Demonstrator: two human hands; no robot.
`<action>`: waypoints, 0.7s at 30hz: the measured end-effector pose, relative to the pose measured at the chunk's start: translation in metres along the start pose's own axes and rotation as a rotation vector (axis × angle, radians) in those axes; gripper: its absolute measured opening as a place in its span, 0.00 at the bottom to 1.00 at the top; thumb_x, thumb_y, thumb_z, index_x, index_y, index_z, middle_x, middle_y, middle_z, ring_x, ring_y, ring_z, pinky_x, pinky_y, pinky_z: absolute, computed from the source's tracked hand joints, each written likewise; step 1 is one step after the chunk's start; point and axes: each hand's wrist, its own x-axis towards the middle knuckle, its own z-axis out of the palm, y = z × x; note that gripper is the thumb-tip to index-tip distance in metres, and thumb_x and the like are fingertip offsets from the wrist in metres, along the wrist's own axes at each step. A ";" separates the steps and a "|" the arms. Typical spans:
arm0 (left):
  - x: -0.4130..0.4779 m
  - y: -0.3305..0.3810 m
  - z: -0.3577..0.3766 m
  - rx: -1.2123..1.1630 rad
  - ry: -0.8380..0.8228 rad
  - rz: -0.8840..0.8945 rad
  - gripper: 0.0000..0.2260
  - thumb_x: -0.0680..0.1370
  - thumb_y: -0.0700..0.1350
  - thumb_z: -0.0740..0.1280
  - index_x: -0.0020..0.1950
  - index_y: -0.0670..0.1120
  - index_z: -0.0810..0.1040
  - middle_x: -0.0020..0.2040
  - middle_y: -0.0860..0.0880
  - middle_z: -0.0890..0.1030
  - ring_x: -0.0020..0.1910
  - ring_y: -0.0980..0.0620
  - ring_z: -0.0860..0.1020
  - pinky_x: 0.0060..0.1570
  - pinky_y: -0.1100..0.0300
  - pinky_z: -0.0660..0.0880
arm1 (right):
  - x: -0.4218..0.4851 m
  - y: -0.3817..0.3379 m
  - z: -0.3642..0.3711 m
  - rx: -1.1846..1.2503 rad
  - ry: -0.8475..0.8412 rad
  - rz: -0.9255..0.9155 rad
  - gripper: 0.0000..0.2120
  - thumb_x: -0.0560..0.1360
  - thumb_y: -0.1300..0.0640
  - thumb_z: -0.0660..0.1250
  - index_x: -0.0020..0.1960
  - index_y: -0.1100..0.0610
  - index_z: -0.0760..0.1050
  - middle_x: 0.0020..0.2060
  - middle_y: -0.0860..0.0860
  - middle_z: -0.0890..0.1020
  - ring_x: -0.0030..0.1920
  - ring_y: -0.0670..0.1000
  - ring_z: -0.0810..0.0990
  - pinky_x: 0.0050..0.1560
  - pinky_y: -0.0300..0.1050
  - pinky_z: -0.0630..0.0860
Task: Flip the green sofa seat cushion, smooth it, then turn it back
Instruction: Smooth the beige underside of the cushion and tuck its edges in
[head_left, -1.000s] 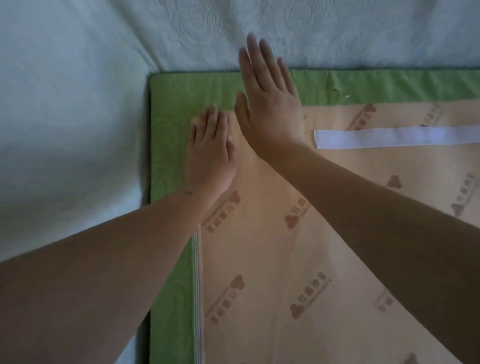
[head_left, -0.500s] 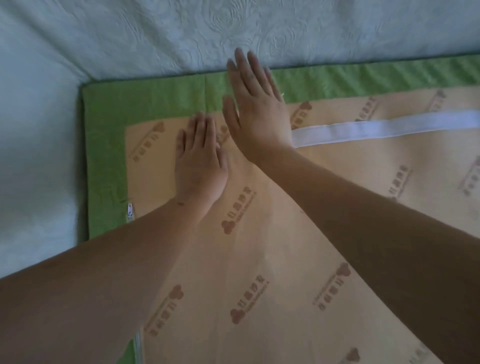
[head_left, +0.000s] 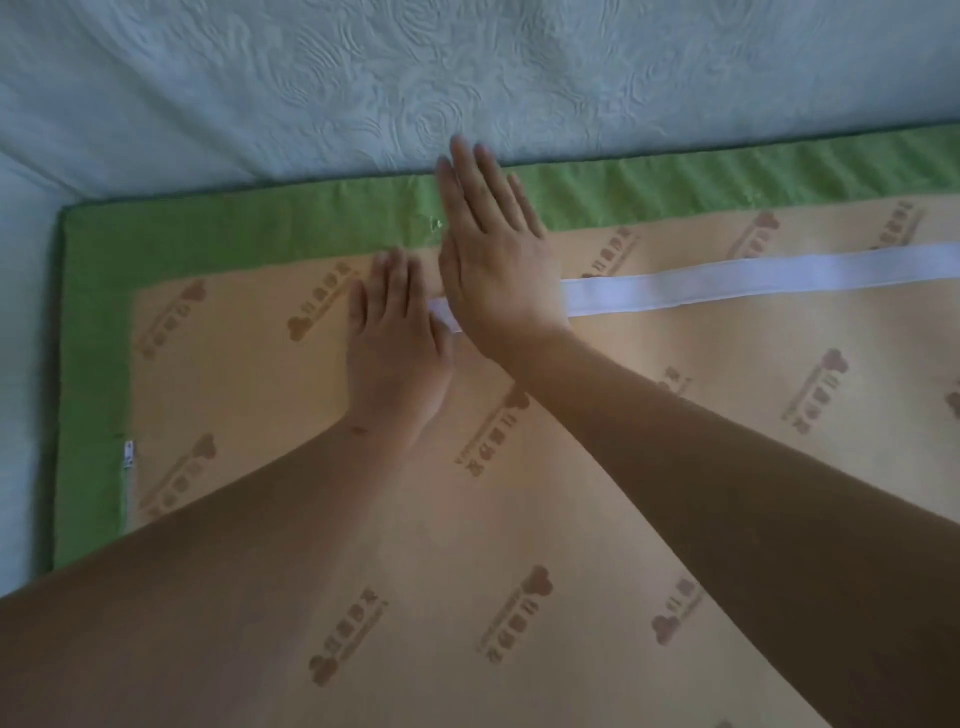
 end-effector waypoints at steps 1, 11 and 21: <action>0.000 0.001 0.001 0.025 -0.013 -0.005 0.29 0.80 0.50 0.43 0.79 0.39 0.58 0.80 0.41 0.58 0.80 0.46 0.53 0.79 0.47 0.48 | -0.006 0.007 -0.001 -0.013 0.005 0.009 0.28 0.80 0.54 0.49 0.80 0.60 0.56 0.79 0.52 0.55 0.80 0.53 0.53 0.79 0.52 0.51; 0.012 0.073 0.008 -0.054 -0.035 0.116 0.28 0.81 0.50 0.46 0.78 0.38 0.60 0.78 0.39 0.62 0.79 0.44 0.58 0.78 0.47 0.53 | -0.018 0.074 -0.016 -0.045 -0.197 0.035 0.28 0.84 0.48 0.49 0.81 0.57 0.51 0.81 0.51 0.52 0.80 0.49 0.48 0.79 0.47 0.43; 0.018 0.113 0.016 -0.057 -0.041 0.130 0.28 0.81 0.51 0.46 0.78 0.40 0.62 0.79 0.40 0.62 0.79 0.44 0.57 0.77 0.43 0.52 | -0.025 0.114 -0.044 -0.035 -0.076 0.147 0.29 0.83 0.49 0.49 0.81 0.58 0.51 0.80 0.50 0.50 0.80 0.50 0.48 0.80 0.48 0.45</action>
